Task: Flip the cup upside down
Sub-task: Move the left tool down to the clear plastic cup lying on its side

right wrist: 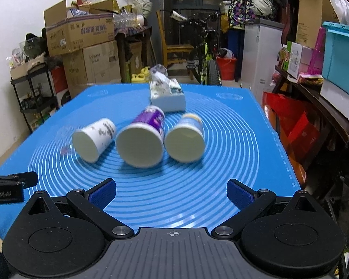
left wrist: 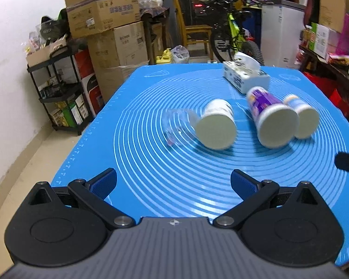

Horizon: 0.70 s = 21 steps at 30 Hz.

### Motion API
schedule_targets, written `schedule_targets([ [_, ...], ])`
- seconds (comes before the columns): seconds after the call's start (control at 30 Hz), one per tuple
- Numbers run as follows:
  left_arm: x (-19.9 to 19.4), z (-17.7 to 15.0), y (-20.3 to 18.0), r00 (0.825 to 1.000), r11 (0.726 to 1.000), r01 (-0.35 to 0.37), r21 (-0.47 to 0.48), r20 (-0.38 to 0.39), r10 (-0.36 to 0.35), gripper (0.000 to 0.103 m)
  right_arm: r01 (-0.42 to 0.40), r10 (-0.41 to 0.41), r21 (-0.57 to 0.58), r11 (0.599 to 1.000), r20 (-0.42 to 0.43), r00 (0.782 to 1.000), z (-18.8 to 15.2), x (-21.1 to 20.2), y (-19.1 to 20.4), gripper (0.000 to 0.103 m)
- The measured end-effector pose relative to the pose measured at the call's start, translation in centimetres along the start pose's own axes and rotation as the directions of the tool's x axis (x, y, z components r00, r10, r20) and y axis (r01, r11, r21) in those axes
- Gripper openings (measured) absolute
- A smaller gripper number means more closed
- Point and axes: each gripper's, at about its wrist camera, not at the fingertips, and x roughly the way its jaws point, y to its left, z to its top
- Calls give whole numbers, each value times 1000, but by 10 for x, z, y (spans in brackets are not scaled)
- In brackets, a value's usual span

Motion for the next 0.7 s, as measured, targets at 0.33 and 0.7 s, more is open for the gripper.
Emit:
schedule_targets([
  [0.33, 66, 52, 14, 998, 998, -56, -25, -16, 56, 103, 7, -7, 31, 999, -1, 1000, 9, 31, -6, 101],
  [0.7, 126, 78, 11, 991, 991, -121, -58, -59, 118, 103, 47, -45, 47, 998, -39, 998, 4, 48, -20, 101],
])
